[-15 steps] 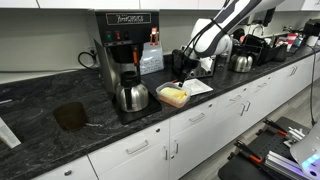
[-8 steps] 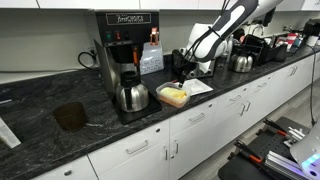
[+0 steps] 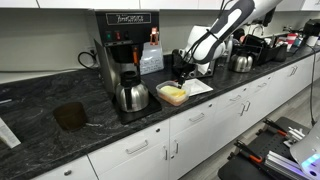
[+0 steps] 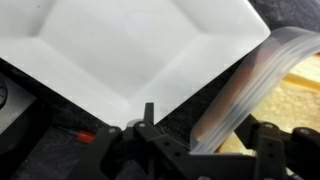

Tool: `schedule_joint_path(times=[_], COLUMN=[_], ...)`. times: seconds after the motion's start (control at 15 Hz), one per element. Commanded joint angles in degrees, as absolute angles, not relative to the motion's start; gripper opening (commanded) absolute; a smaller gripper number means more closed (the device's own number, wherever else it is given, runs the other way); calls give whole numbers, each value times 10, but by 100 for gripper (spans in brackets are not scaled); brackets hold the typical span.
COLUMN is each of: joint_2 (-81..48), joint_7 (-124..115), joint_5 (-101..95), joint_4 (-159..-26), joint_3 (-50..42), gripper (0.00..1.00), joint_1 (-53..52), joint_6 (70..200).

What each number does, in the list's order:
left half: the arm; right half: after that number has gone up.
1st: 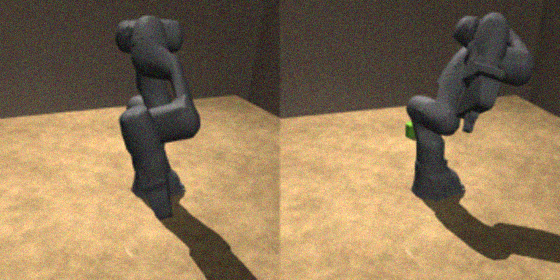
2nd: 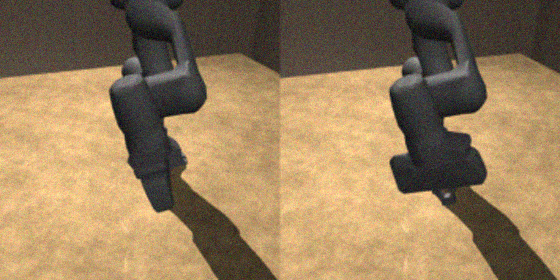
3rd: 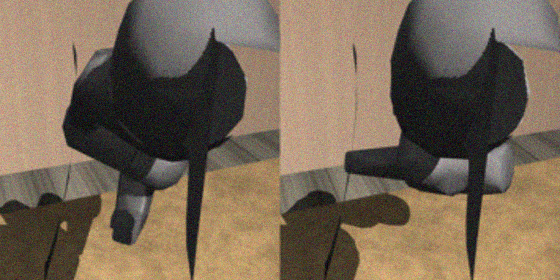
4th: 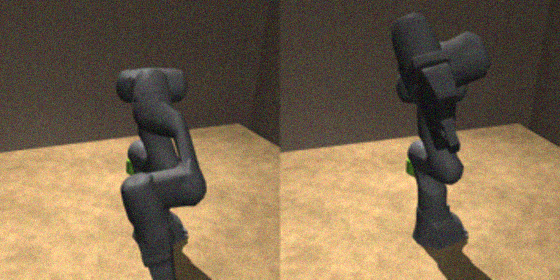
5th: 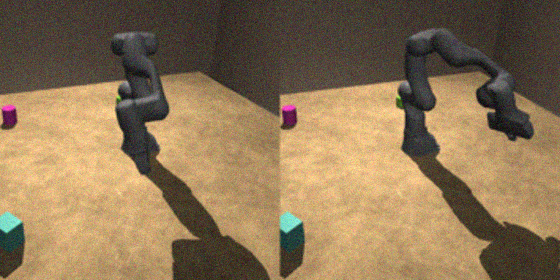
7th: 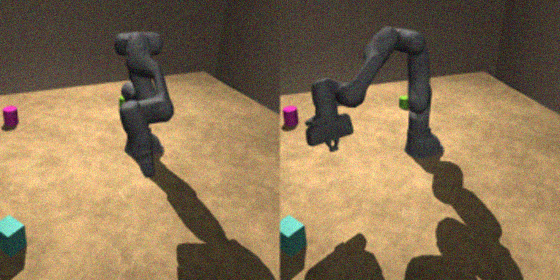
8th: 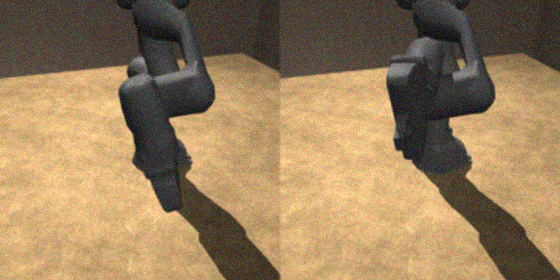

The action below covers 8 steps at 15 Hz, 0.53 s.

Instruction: Move the lunchbox containing bread to the right side of the countertop

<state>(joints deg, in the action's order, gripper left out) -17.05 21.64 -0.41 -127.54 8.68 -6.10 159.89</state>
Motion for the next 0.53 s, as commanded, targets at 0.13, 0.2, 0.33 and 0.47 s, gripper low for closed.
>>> schedule_joint_path(times=[0.13, 0.2, 0.33, 0.47], joint_2=[-172, -169, -157, -139], joint_7=[231, 237, 252, 271], joint_5=[24, 33, 60, 100], joint_4=[-1272, -1273, -1277, -1286], joint_3=[121, 128, 147, 169], gripper=[38, 31, 17, 4], joint_1=[-30, -25, -12, 3], joint_6=[1615, 1614, 1610, 1608])
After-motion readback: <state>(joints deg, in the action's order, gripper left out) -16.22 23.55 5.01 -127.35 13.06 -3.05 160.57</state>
